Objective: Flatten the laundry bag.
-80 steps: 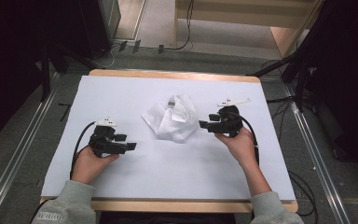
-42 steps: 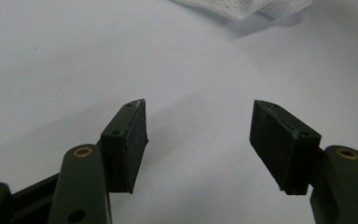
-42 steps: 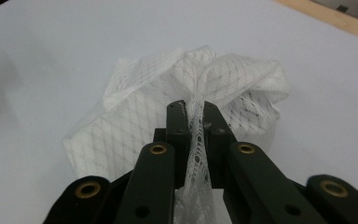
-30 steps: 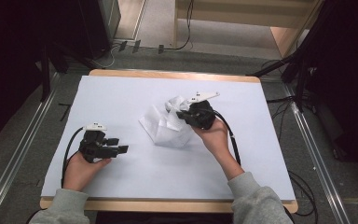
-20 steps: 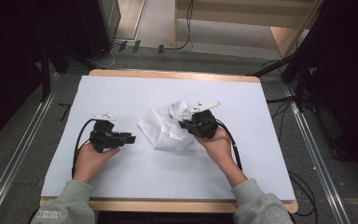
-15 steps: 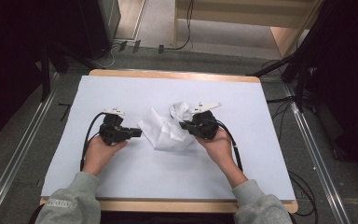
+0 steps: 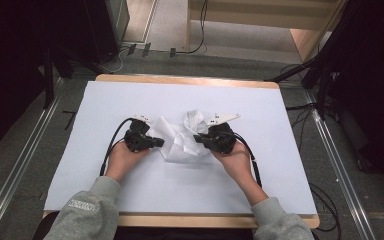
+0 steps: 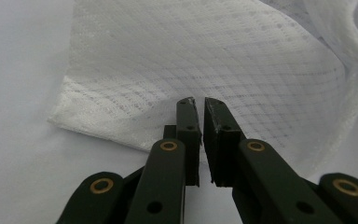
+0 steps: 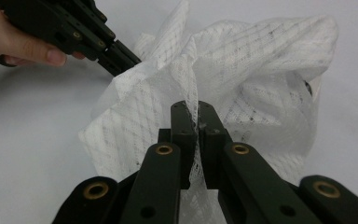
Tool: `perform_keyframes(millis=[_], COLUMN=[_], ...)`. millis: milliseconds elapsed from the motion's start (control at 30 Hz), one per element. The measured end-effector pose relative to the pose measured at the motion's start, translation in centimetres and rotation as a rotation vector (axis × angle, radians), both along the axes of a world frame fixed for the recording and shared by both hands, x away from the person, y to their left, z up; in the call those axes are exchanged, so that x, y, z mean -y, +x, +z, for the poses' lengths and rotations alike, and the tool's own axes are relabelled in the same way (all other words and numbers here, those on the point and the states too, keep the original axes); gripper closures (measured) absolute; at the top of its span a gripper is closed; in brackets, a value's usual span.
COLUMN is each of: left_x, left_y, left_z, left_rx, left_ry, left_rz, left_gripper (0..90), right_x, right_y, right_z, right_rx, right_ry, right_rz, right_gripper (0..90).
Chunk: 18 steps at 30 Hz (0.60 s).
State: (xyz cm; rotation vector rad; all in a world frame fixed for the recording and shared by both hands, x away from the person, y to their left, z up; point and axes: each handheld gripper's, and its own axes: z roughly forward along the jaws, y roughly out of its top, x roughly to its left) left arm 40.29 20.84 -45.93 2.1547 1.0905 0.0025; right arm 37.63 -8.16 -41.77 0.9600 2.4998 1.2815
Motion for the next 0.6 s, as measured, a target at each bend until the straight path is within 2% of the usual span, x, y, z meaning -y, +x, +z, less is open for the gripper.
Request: perform_keyframes(millis=[167,400,600], left_x=[0.1,0.0,0.0], left_y=[0.0,0.0,0.1], left_z=[0.0,0.0,0.0], left_rx=[0.004,0.001,-0.003], left_ry=[0.012,0.006,0.005], left_rz=[-0.004,-0.003,-0.006], left_gripper=[85.8,85.3,84.8], right_x=[0.9,1.8,2.8], right_y=[-1.6,-3.4,-5.1], right_z=[-0.2,-0.5,-0.8], right_rx=[-0.016,-0.022,-0.039], right_ry=[-0.013,-0.044,-0.044], right_rz=[0.002,0.003,0.0], right_gripper=[88.6,88.4,88.1])
